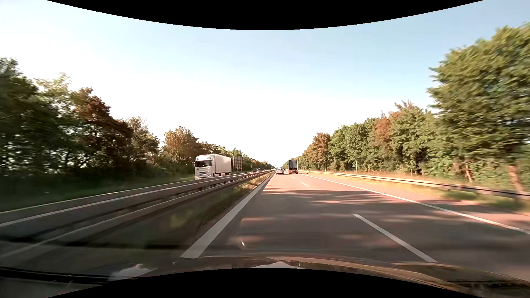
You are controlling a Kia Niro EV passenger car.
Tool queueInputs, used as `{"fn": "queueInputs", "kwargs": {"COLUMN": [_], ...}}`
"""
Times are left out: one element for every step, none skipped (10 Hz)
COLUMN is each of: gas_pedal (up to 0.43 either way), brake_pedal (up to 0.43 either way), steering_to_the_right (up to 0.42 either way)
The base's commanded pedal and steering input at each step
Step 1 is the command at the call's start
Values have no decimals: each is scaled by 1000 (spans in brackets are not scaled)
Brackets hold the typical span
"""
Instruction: Follow the waypoints while adhering to traffic rules and regulations
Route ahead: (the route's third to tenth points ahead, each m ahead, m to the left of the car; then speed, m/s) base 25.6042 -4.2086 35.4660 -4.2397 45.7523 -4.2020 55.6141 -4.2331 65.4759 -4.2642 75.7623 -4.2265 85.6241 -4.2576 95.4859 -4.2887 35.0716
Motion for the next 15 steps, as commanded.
{"fn": "queueInputs", "kwargs": {"gas_pedal": [488,488,488,488,488,488,488,488,488,488,488,488,488,488,488], "brake_pedal": [6,6,6,6,6,6,6,6,6,6,6,6,6,6,6], "steering_to_the_right": [-1,-2,-1,-1,-2,-2,-2,-2,-2,-3,-3,-3,-3,-3,-3]}}
